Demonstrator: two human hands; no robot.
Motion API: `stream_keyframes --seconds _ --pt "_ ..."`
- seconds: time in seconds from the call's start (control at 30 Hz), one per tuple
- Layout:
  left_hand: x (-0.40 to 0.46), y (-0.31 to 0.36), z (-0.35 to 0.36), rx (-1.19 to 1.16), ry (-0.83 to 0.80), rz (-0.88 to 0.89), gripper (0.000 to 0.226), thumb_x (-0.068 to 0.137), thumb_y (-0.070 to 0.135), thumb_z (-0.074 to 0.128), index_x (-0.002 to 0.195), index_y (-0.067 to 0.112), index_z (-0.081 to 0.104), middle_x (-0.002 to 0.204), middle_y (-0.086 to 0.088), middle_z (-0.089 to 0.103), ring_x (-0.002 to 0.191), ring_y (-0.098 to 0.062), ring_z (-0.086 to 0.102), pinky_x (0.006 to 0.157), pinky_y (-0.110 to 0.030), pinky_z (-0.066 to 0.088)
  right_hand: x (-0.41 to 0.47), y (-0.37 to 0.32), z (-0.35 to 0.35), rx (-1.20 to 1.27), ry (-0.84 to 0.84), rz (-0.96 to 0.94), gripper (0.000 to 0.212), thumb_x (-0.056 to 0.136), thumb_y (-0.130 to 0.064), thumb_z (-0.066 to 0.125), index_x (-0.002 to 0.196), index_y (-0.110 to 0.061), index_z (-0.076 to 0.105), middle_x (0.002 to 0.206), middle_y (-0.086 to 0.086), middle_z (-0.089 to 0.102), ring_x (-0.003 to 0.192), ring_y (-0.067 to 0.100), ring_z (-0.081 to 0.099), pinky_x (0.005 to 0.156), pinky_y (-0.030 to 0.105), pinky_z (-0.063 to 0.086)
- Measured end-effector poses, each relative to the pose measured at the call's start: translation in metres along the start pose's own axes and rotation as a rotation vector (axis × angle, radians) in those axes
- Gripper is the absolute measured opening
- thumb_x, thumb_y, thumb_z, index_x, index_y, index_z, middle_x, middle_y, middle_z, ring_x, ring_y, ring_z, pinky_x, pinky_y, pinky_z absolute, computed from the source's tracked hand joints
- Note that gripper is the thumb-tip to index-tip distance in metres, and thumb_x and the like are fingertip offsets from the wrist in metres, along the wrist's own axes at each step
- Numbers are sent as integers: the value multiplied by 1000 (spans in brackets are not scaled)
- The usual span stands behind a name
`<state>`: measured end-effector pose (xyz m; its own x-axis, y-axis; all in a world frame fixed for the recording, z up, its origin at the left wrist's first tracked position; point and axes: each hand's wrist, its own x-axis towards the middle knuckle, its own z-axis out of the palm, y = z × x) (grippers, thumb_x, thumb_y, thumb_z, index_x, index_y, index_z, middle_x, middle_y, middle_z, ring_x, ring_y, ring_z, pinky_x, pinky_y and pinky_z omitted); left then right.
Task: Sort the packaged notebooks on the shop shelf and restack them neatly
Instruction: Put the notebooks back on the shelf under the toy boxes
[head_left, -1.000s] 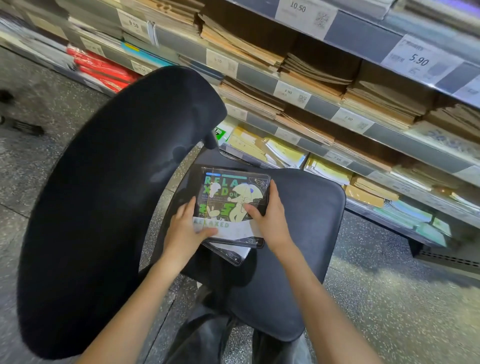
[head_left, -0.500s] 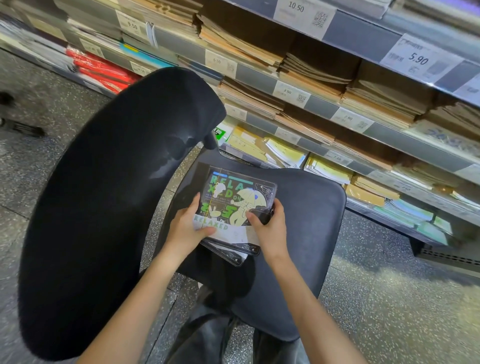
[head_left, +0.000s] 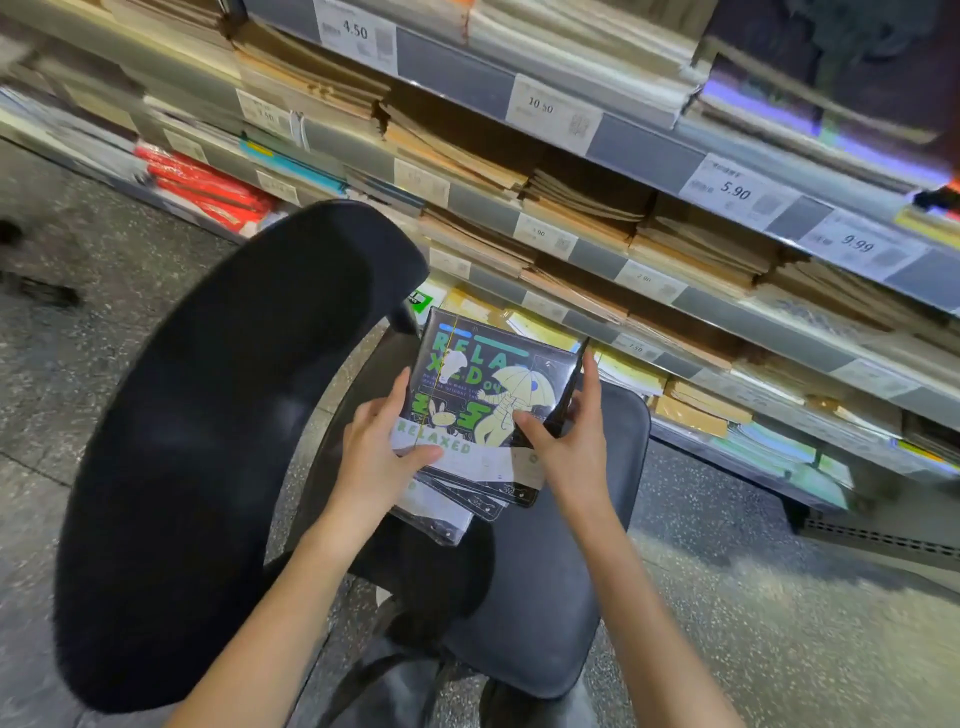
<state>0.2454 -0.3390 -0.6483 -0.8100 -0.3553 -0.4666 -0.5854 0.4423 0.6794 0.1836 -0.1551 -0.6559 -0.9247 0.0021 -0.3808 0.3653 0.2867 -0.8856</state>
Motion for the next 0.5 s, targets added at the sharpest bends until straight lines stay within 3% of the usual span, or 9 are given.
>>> stream_keyframes --seconds 0.13,0.27,0.4,0.5 --pt "-5 46 -15 -46 35 87 92 75 19 75 145 39 19 132 -3 40 126 -22 38 106 -40 31 2 -52 -29 -40 14 -114 90 76 -21 75 130 -65 19 132 -3 49 122 18 47 100 48 43" --pt "-18 103 -34 -96 56 189 90 77 19 74 146 36 18 140 -3 37 131 -19 32 107 -36 27 0 -111 -60 -60 33 -241 87 78 -17 74 138 -51 21 135 0 46 120 19 48 102 40 42" --pt "-31 166 -60 -99 79 298 89 77 19 74 146 33 20 133 -5 40 127 -20 37 106 -36 31 -8 -175 -95 -73 90 -363 85 79 -16 73 142 -42 22 126 -28 34 123 1 35 103 26 32" --pt "-42 216 -82 -106 105 373 92 76 22 75 146 36 17 135 -1 39 129 -19 35 107 -38 30 -19 -228 -120 -77 139 -451 86 80 -17 72 141 -45 18 123 -28 32 119 -2 31 102 25 29"
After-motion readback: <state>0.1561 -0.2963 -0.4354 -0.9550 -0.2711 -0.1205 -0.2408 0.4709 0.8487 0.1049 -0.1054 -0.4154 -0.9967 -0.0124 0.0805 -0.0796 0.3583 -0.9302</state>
